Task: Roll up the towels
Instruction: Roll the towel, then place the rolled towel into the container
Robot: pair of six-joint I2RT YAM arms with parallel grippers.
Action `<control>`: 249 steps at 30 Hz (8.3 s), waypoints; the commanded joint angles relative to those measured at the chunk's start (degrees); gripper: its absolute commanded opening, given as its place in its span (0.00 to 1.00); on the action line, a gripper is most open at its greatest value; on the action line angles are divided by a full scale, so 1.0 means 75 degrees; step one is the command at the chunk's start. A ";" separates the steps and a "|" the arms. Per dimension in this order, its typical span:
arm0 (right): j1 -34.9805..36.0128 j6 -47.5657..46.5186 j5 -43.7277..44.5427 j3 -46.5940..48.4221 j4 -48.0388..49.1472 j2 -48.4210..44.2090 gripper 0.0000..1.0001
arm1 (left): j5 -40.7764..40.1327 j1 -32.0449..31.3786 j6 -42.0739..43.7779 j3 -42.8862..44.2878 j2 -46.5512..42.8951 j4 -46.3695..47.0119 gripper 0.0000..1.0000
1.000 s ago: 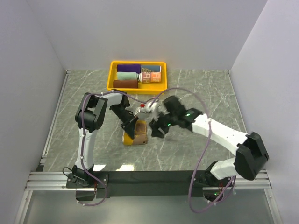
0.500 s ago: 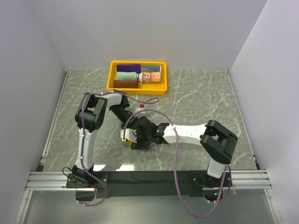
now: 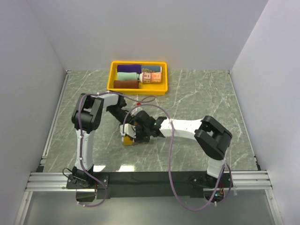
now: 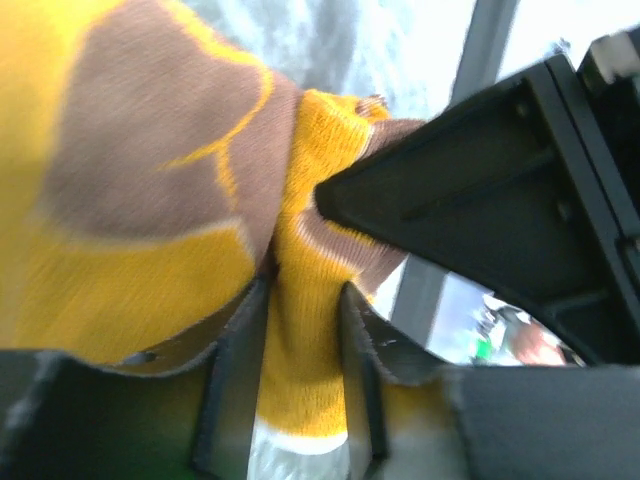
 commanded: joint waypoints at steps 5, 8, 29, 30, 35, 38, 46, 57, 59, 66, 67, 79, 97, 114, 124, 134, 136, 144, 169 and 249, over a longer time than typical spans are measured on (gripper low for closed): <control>-0.0598 0.0788 -0.2424 0.1257 -0.3019 0.0862 0.00 | 0.0036 0.1539 -0.0264 -0.0499 -0.1674 0.1872 0.48; -0.0996 0.1046 -0.2988 0.1597 -0.3534 0.1306 0.00 | 0.0236 0.2219 -0.0335 -0.0651 -0.2342 0.1907 0.50; -0.2145 0.1610 -0.5132 0.5395 -0.6689 0.5572 0.00 | -0.3477 -0.0566 0.0602 -0.6040 -0.9526 0.4813 0.62; -0.2193 0.1622 -0.5203 0.5407 -0.6665 0.5620 0.00 | -0.3769 -0.1056 0.0521 -0.6100 -0.9539 0.4976 0.62; -0.2381 0.1645 -0.5555 0.5770 -0.6875 0.6041 0.00 | -0.4673 -0.2325 0.0274 -0.6440 -0.9387 0.6172 0.61; -0.2416 0.1680 -0.5532 0.5864 -0.6818 0.6112 0.00 | -0.5083 -0.2911 0.0356 -0.6779 -0.9375 0.6826 0.62; -0.2440 0.1797 -0.5637 0.5748 -0.6607 0.6101 0.00 | -0.5739 -0.3568 0.0520 -0.7014 -0.8112 0.7954 0.60; -0.2556 0.1879 -0.5860 0.5502 -0.6736 0.5223 0.31 | -0.4852 -0.3616 0.0345 -0.6546 -0.6692 0.6292 0.13; -0.2685 0.1984 -0.5767 0.5443 -0.6631 0.4802 0.41 | -0.4605 -0.3581 0.0310 -0.6406 -0.6528 0.5836 0.10; -0.3562 0.2243 -0.5017 0.6516 -0.6805 0.4050 0.54 | -0.3445 -0.2773 0.0321 -0.5633 -0.5696 0.4652 0.04; -0.3680 0.2266 -0.4970 0.6741 -0.6863 0.3992 0.54 | -0.3351 -0.2656 0.0356 -0.5528 -0.5567 0.4511 0.04; -0.5813 0.2502 -0.5730 0.4648 -0.5751 0.1125 0.51 | -0.1850 -0.1003 0.0766 -0.1420 -0.2229 0.1713 0.07; -0.3360 0.2021 -0.2360 0.1234 -0.2800 -0.1740 0.55 | -0.1721 -0.0053 0.1622 0.2618 0.2027 -0.0623 0.14; -0.0658 -0.0803 0.0083 0.1611 -0.1075 0.0276 0.58 | -0.1651 -0.0041 0.1387 0.2524 0.2098 -0.0471 0.23; -0.0658 -0.1062 -0.0632 0.1728 -0.2104 0.1144 0.02 | -0.1359 0.0133 0.1153 0.2186 0.1667 0.0053 0.31; -0.1559 -0.0196 -0.3067 0.2956 -0.4519 0.2126 0.00 | 0.0610 0.2253 -0.1185 -0.0298 -0.1672 0.2932 0.50; -0.1759 -0.0090 -0.3257 0.3238 -0.4927 0.2396 0.00 | 0.0751 0.2907 -0.1739 -0.0884 -0.2688 0.3452 0.51; -0.2345 0.0156 -0.4977 0.5418 -0.6840 0.4459 0.00 | -0.0992 0.3533 -0.1238 -0.3012 -0.6195 0.4284 0.53; -0.2932 0.1095 -0.6633 0.6380 -0.7310 0.6464 0.00 | -0.4545 -0.2631 0.1398 -0.6394 -0.7302 0.8329 0.70; -0.8779 0.1223 -0.5930 0.2618 -0.7180 0.0909 0.72 | -0.5027 -0.1073 0.1270 0.4892 0.1138 0.7382 0.00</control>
